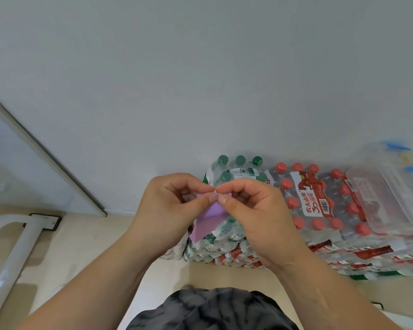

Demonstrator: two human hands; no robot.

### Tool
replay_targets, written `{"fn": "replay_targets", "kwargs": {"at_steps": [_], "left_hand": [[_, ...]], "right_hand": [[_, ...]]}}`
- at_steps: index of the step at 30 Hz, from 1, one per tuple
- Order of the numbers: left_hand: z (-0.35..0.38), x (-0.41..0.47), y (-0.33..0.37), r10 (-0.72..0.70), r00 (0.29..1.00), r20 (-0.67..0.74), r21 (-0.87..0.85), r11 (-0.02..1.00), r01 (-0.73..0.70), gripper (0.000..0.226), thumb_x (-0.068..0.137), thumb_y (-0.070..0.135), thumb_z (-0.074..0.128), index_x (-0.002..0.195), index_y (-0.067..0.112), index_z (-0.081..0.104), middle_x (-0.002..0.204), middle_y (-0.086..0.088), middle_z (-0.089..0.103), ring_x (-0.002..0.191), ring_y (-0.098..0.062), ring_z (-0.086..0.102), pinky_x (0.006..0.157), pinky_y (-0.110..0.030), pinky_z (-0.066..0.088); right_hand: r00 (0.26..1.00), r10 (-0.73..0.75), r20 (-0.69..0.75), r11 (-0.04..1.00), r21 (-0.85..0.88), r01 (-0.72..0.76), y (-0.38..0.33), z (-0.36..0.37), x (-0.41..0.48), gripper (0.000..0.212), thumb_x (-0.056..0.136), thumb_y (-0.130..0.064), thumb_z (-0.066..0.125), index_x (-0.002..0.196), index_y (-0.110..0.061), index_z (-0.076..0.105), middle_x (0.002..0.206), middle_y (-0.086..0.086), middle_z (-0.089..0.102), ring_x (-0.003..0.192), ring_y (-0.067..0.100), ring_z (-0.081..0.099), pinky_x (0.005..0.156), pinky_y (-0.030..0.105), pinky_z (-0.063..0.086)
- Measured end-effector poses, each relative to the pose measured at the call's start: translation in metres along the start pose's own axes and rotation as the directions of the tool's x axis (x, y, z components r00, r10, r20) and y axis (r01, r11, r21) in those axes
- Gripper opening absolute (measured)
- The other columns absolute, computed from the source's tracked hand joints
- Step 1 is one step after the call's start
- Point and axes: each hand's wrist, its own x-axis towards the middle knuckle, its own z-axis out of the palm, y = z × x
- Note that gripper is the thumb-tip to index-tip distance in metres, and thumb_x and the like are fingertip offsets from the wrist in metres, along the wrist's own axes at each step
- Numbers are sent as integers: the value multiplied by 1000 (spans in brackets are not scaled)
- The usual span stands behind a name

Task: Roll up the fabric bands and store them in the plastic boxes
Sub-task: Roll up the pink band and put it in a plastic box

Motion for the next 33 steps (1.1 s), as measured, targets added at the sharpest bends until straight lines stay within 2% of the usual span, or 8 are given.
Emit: {"fn": "replay_targets", "kwargs": {"at_steps": [5,11,15,18,21,25,27,33], "left_hand": [[-2,-3,2,59,998,-5,22,998,-59,8,76,5,83,79,12,79,79,-18,73,79,-48,65,71,-62,56],[-3,-11,-1,31,999,-11,-21,999,-31,15,74,13,82,87,18,80,85,-20,75,88,-50,66,78,-64,56],[-6,-15,-4,-17,1000,-26,-22,1000,17,19,79,-1,78,80,18,81,86,-18,75,87,-41,67,65,-45,56],[-7,-16,-4,-23,999,-35,-21,1000,23,28,79,-4,78,75,24,81,88,-23,74,92,-45,66,73,-50,57],[-6,-16,-3,-19,999,-27,-13,1000,18,31,79,-4,78,75,27,81,87,-20,75,93,-42,67,80,-45,59],[-4,-16,-2,-39,998,-40,-67,997,36,16,72,13,85,86,19,81,89,-20,76,92,-41,70,85,-54,57],[-2,-15,-3,-34,999,-39,-49,998,32,10,75,9,81,84,15,81,88,-20,75,95,-43,67,88,-56,55],[3,-9,-2,-11,1000,-28,-9,1000,11,12,77,3,81,81,14,80,83,-21,74,85,-48,66,78,-61,56]], "right_hand": [[1000,15,-27,999,36,-14,1,0,-3,10,90,-4,68,94,-9,76,87,11,78,85,29,75,76,38,63],[1000,-1,-25,1000,11,1,3,2,-6,15,89,1,69,91,-12,76,82,2,76,77,12,70,71,22,56],[1000,-10,18,999,36,10,3,6,-8,14,87,4,70,89,-9,74,75,-8,72,72,2,66,68,16,53],[1000,-12,25,998,66,11,1,7,-10,12,87,2,69,91,-8,74,77,-4,74,74,6,69,68,17,54],[1000,-7,14,999,43,7,1,7,-9,11,88,-1,69,92,-8,75,79,0,76,74,9,71,67,19,55],[1000,-22,-10,1000,18,23,2,6,-9,14,86,1,71,89,-12,75,79,-5,75,74,5,69,68,17,54],[1000,-23,-13,1000,21,24,1,5,-9,15,86,2,71,89,-12,75,81,-5,75,76,4,69,71,16,54],[999,20,-26,1000,18,-20,3,0,-9,13,90,-7,70,95,-17,76,82,6,75,81,24,73,74,33,62]]}}
